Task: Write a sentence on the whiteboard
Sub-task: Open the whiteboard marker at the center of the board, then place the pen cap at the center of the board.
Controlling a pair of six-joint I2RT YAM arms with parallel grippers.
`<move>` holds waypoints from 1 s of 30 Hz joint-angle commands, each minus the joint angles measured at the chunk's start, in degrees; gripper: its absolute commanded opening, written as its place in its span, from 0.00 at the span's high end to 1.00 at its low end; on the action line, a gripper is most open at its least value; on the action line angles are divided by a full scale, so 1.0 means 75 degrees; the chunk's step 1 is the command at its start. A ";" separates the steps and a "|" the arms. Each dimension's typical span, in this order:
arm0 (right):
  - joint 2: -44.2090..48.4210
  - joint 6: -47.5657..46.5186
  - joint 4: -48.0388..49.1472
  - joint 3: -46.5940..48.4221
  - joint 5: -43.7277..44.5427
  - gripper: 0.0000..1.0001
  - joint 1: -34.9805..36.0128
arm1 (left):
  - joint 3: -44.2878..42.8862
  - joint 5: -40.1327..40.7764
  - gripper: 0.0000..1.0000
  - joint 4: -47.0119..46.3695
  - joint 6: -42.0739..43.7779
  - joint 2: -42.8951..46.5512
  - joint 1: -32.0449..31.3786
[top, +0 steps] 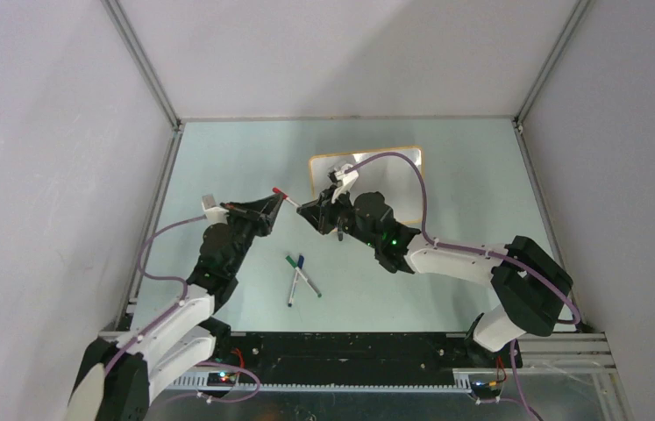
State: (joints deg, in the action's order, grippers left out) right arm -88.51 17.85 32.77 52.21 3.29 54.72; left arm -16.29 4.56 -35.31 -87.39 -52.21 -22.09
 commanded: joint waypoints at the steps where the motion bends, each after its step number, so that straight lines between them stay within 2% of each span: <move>1: 0.0279 0.0098 -0.0270 0.0235 -0.1999 1.00 -0.0526 | -0.0151 0.1465 1.00 0.1537 0.0862 0.0932 0.0319; 5: 0.0135 0.0293 -0.0122 0.0232 -0.2783 1.00 -0.0792 | -0.0025 0.1994 1.00 0.2544 0.0867 0.1693 0.0847; 9: 0.0189 0.0115 -0.0280 0.0226 -0.2695 1.00 -0.0789 | -0.0130 0.2469 1.00 0.3906 0.0689 0.2150 0.1205; 12: 0.0254 0.0064 -0.0408 0.0234 -0.2641 1.00 -0.0785 | -0.0064 0.2664 1.00 0.4438 0.0403 0.2273 0.1274; 13: 0.0262 0.0045 -0.0456 0.0234 -0.2612 1.00 -0.0783 | -0.0112 0.2800 1.00 0.4679 0.0385 0.2267 0.1278; 18: 0.0455 -0.0005 -0.0726 0.0234 -0.2049 1.00 -0.0782 | -0.1277 0.3559 1.00 0.7961 0.0012 0.1438 0.1281; 20: 0.0527 -0.0051 -0.0860 0.0227 -0.1822 1.00 -0.0783 | -0.1566 0.3455 1.00 0.8570 -0.0100 0.0954 0.1272; 24: 0.0614 -0.0091 -0.1030 0.0229 -0.1508 1.00 -0.0775 | -0.1655 0.2876 0.97 0.8722 -0.0233 0.0056 0.1280; 26: 0.0654 -0.0115 -0.1075 0.0221 -0.1410 1.00 -0.0769 | -0.1653 0.2585 0.90 0.8627 -0.0236 -0.0447 0.1281; 30: 0.0767 -0.0112 -0.0955 0.0075 -0.1221 1.00 -0.0771 | -0.1638 0.1933 0.88 0.8128 -0.0157 -0.1406 0.1290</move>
State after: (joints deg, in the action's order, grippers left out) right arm -85.12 17.93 24.27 52.73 -8.73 48.80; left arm -27.55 23.29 25.85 -87.94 -58.57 -12.82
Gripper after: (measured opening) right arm 0.127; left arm 0.109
